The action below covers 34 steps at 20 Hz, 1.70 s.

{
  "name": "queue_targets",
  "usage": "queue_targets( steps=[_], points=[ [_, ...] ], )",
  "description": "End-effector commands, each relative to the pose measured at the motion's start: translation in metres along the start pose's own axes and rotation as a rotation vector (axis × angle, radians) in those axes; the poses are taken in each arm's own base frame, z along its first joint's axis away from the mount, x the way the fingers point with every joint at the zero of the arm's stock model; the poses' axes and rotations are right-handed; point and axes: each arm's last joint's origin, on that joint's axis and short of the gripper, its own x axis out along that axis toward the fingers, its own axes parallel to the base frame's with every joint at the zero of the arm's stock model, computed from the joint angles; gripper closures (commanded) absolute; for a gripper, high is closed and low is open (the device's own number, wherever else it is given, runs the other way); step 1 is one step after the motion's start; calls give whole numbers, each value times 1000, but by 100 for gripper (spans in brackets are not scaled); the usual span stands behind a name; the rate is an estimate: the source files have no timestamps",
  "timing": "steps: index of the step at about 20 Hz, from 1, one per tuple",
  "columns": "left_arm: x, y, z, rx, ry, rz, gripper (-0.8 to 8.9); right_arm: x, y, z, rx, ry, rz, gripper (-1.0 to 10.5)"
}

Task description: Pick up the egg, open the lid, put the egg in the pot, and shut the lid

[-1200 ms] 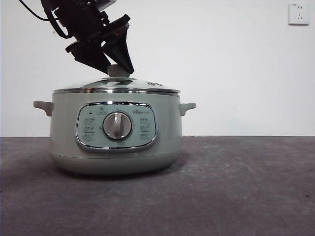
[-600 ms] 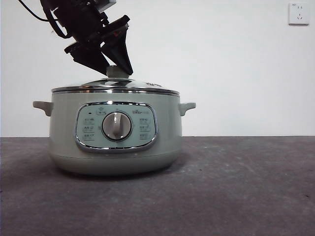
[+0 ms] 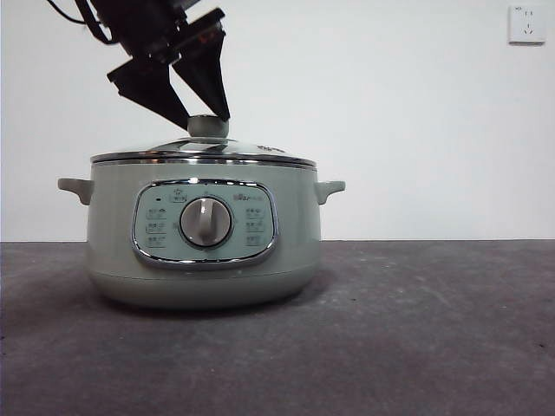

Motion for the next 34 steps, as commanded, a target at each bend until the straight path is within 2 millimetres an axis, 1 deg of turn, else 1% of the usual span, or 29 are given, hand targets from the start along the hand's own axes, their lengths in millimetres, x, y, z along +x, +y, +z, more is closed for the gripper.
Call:
queue_targets(
  steps=[1,4,7,10,13,15,17,19,20,21,22,23,27,30,34],
  points=[
    [-7,-2,6,-4,11,-4,496,1,0,-1,0,-1,-1,727],
    [-35,-7,16,-6,20,-6,496,1,0,-1,-1,-1,-3,727],
    [-75,-17,17,-18,27,-64,499,1,0,-1,-2,-1,-3,727],
    [-118,-30,7,-20,14,-156,499,1,0,-1,-9,-1,-3,727],
    [-155,-41,-8,-18,5,-171,499,1,0,-1,-9,-1,-4,727],
    [-175,-47,-18,-30,8,-172,499,1,0,-1,-9,1,-4,727],
    [-187,-50,-24,-32,2,-174,500,2,0,-1,-9,4,-4,728],
    [-198,-53,-28,-36,-25,-178,518,2,0,-1,-9,9,-6,730],
    [-200,-54,-29,-33,-33,-181,591,2,0,-2,-10,16,-7,732],
    [-202,-55,-30,-30,-39,-182,713,2,-1,-3,-11,28,-10,767],
    [-204,-55,-30,-29,-42,-182,833,2,-1,-4,-13,40,-13,863],
    [-204,-55,-30,-28,-43,-186,820,2,-1,-6,-14,52,-16,969],
    [-203,-58,-30,-16,-40,-196,820,2,-1,-6,-14,60,-19,957],
    [-203,-59,-30,-16,-39,-197,818,2,-1,-6,38,61,-20,945],
    [-203,-59,-30,-20,-39,-196,818,2,-2,-6,38,53,-38,945]
  ],
)
